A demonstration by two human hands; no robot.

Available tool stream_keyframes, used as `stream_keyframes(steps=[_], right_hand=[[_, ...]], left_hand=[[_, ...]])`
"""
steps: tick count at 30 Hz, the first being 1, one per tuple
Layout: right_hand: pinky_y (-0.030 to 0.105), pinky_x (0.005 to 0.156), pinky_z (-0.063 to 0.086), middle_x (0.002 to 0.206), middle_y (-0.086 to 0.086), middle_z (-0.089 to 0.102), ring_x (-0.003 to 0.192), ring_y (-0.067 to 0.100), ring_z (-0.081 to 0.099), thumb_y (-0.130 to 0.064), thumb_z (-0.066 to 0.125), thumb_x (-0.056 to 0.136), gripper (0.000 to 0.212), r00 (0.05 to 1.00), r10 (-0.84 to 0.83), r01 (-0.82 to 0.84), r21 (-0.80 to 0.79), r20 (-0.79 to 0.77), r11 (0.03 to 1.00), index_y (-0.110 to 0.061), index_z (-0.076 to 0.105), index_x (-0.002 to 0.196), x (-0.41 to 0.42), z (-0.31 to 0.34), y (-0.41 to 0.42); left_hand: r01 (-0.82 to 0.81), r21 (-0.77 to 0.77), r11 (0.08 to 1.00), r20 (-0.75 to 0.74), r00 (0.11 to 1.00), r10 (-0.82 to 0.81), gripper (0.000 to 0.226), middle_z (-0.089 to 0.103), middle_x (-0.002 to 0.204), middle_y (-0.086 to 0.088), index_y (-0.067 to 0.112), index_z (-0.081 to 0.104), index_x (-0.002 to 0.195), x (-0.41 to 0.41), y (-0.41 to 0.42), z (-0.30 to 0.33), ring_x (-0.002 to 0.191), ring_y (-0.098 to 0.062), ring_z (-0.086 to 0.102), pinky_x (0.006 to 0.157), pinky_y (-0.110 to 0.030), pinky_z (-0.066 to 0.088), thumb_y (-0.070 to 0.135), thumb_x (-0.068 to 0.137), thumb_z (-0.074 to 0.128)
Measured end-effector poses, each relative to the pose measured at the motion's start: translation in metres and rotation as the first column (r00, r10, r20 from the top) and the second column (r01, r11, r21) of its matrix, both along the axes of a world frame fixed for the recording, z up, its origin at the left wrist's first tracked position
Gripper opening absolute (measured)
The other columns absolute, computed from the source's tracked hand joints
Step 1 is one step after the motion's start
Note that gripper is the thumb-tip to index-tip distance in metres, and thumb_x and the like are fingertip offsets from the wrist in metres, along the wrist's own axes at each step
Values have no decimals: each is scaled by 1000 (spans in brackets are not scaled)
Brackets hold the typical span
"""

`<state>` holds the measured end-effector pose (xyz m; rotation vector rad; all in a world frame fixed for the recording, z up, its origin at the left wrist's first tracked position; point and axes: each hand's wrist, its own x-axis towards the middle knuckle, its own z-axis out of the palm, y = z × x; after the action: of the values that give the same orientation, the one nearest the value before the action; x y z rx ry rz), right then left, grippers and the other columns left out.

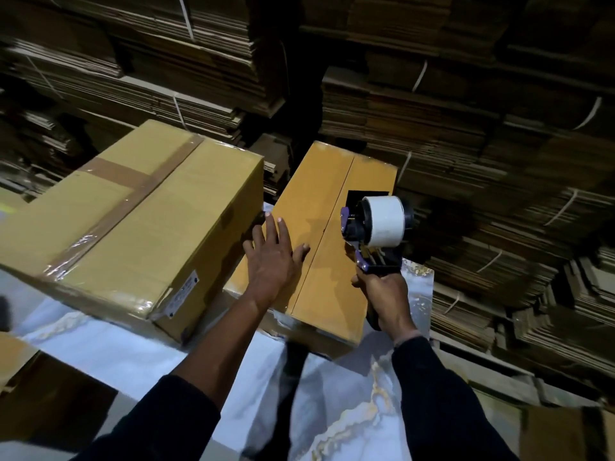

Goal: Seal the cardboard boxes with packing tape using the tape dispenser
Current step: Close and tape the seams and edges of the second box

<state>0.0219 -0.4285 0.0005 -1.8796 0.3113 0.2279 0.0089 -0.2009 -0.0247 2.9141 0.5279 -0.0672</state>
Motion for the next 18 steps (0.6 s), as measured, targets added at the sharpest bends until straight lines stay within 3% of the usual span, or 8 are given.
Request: stream_keyframes(steps=[2, 5, 8, 11, 13, 16, 18], right_hand=[[34, 72, 49, 87, 7, 77, 86, 23, 66, -11, 78, 83, 4, 1000, 12, -11, 25, -10, 1000, -8, 79, 85, -11, 0, 10], [40, 84, 53, 81, 4, 79, 90, 24, 72, -19, 77, 87, 16, 999, 38, -36, 44, -38, 998, -9, 79, 75, -27, -4, 21], [43, 89, 57, 81, 4, 79, 88, 23, 74, -20, 75, 91, 16, 997, 67, -64, 75, -39, 995, -9, 78, 80, -33, -3, 26], [45, 84, 58, 82, 6, 79, 83, 22, 73, -17, 73, 94, 14, 997, 61, -56, 123, -38, 991, -7, 77, 85, -25, 3, 22], [50, 82, 58, 83, 8, 77, 88, 26, 72, -18, 73, 95, 17, 996, 38, -21, 221, -75, 975, -4, 76, 84, -14, 4, 13], [42, 65, 54, 75, 11, 66, 74, 27, 65, -15, 70, 96, 17, 991, -6, 64, 427, -136, 902, 0, 71, 88, 0, 2, -7], [34, 56, 48, 69, 8, 60, 58, 21, 57, -18, 66, 99, 18, 982, -24, 108, 456, -187, 883, -5, 67, 87, 3, -5, -24]], left_hand=[[-16, 6, 1000, 2, 1000, 16, 84, -2, 173, -14, 13, 6, 165, -15, 10, -2, 150, -39, 18, 107, -53, 33, 69, 103, 19], [-30, 21, 999, 28, 999, 29, 85, -1, 173, -15, 12, 8, 165, -38, 26, -7, 151, -40, 17, 107, -54, 33, 69, 103, 18], [-28, 25, 999, 85, 996, 26, 84, 6, 172, -20, 8, 14, 165, -52, 35, -13, 155, -40, 14, 113, -56, 29, 66, 105, 16], [39, 3, 999, 115, 993, -39, 84, 6, 171, -24, 1, 16, 164, -48, 29, -16, 160, -39, -2, 127, -57, 10, 62, 105, 10], [125, 15, 992, 117, 985, -126, 85, 2, 172, -23, 0, 13, 164, -43, 15, -16, 159, -39, -11, 128, -57, -1, 61, 104, 6], [275, 9, 961, 106, 956, -275, 88, 1, 171, -24, -1, 13, 163, -40, -14, -18, 158, -41, -11, 127, -58, -1, 62, 103, 3], [359, 21, 933, 135, 924, -359, 87, 7, 170, -26, -2, 20, 162, -40, -33, -20, 159, -43, -4, 127, -59, 2, 62, 105, 7]])
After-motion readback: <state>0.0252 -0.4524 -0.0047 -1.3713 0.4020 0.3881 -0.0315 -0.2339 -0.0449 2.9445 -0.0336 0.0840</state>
